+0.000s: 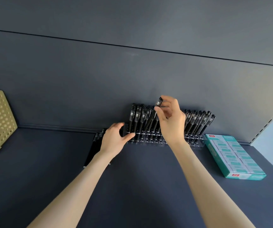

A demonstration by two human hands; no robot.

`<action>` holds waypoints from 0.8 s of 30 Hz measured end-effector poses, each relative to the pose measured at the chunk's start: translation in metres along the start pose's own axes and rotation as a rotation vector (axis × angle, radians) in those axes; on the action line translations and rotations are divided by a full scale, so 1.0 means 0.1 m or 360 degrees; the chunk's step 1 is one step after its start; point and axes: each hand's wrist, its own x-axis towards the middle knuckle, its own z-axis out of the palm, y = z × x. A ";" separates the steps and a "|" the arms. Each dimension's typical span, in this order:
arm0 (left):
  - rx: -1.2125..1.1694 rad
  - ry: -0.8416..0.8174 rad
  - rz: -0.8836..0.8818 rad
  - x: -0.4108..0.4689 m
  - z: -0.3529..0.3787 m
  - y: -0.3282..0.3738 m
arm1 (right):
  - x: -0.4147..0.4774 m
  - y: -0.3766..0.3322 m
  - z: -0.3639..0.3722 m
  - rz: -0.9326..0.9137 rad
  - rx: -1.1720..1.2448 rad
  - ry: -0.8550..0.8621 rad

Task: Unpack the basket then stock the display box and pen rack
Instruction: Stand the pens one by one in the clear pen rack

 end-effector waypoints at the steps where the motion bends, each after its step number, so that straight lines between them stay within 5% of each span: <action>1: -0.0026 -0.0005 0.0013 0.00 0.01 -0.01 | -0.01 0.02 0.01 0.0004 -0.0014 -0.0014; 24: -0.0076 0.0188 -0.0055 -0.14 -0.02 0.02 | -0.35 0.10 0.08 -0.0072 -0.0331 -0.0100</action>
